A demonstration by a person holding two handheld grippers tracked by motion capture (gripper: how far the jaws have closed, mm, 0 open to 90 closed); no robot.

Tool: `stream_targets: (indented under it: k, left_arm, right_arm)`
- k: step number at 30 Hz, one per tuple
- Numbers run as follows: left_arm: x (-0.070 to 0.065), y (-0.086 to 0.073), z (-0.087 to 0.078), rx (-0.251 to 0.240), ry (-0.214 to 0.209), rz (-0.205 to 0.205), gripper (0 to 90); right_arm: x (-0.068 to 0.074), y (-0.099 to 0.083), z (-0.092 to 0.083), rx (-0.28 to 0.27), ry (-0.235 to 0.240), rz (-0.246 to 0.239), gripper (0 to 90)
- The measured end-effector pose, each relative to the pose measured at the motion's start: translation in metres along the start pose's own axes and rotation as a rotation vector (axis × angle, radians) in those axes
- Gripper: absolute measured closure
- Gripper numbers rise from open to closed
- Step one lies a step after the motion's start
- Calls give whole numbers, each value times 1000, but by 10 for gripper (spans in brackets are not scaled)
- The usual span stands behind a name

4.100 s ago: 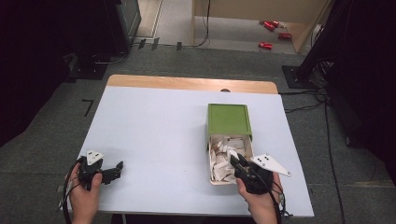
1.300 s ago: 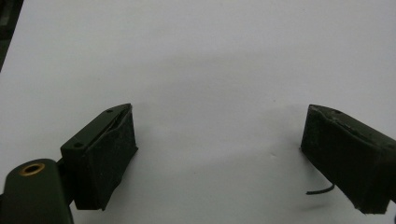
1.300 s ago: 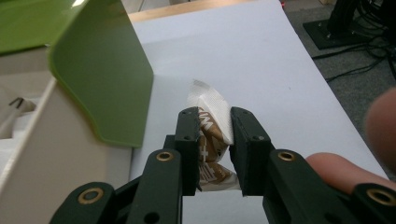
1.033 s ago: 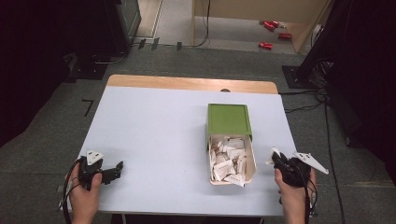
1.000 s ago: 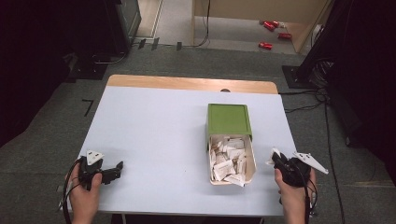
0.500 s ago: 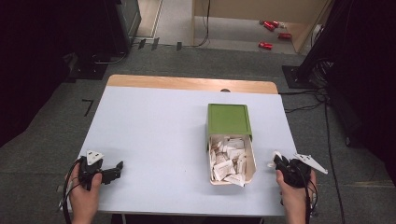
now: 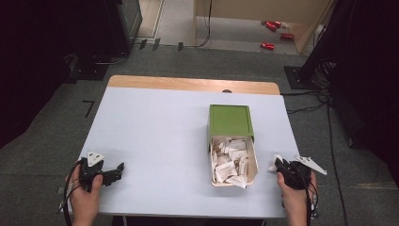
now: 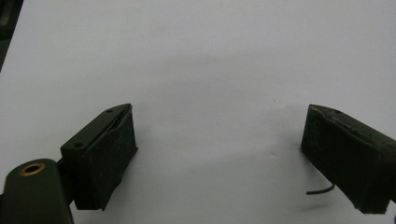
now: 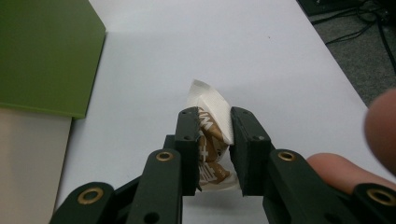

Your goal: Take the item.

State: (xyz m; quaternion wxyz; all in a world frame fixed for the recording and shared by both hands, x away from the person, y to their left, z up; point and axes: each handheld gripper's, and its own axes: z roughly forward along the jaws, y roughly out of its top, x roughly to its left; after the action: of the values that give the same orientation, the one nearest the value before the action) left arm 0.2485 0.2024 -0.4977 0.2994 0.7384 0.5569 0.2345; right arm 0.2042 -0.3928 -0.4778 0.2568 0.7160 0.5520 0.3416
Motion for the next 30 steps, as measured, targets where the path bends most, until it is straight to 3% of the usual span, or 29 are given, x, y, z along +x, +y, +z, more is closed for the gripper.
stream_targets:
  k: [18,24,28,29,30]
  left_arm:
    - [0,0,0,0,0,0,108]
    - [0,0,0,0,0,0,108]
    - [0,0,0,1,0,0,108]
    - [0,0,0,0,0,0,108]
    - [0,0,0,0,0,0,108]
  right_arm:
    - [0,-4,7,22,-5,-13,740]
    - [-1,-4,7,34,9,0,701]
    - [-1,-2,7,28,33,-1,563]
    - [-1,-1,6,25,41,0,475]
    - [-1,-1,5,21,44,0,445]
